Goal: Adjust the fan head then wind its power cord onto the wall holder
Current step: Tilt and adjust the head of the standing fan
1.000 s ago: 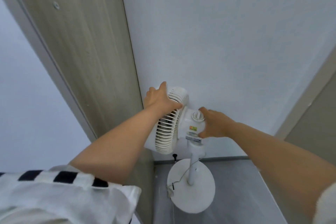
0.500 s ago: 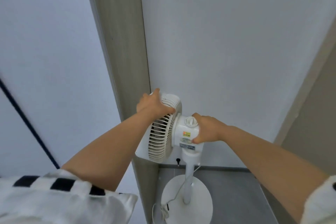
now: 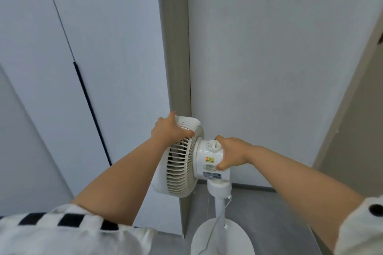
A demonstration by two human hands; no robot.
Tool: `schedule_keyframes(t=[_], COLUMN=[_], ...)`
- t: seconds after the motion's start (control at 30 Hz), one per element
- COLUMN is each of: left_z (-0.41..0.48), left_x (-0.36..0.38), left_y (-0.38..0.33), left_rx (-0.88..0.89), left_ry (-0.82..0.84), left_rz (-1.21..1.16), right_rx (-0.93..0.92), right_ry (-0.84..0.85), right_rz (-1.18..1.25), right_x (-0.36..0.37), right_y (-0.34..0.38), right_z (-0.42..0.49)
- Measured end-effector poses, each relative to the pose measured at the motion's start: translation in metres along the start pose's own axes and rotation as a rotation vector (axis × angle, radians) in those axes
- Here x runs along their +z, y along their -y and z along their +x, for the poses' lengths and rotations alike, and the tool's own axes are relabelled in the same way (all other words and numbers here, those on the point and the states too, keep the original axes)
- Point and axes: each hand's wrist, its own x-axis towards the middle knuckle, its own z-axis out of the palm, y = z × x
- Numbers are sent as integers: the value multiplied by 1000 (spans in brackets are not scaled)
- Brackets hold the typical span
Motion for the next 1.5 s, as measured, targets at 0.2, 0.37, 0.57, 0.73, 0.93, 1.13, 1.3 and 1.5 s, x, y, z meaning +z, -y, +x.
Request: schedule_keyframes(t=[0.2, 0.37, 0.57, 0.73, 0.93, 1.13, 1.3, 1.5], left_z=[-66, -107, -143, -163, -178, -178, -191, -219], left_x=[-57, -106, -171, -216, -264, -312, -352, -393], left_y=[76, 150, 236, 304, 388, 472, 540, 621], left_rx=[-47, -79, -162, -250, -357, -446, -526, -607], left_ry=[-26, -90, -164, -208, -263, -275, -317, -330], left_rz=[-70, -75, -61, -44, 11, 51, 58, 46], right_rx=[-58, -122, -223, -316, -451, -560, -649, -711], right_ry=[35, 35, 80, 129, 182, 234, 251, 271], right_rz=[-65, -83, -100, -85, -97, -116, -156, -227], right_x=[17, 33, 53, 75, 104, 130, 149, 180], right_y=[102, 189, 296, 374, 469, 562, 643, 738], right_z=[-22, -25, -4, 25, 65, 114, 142, 160])
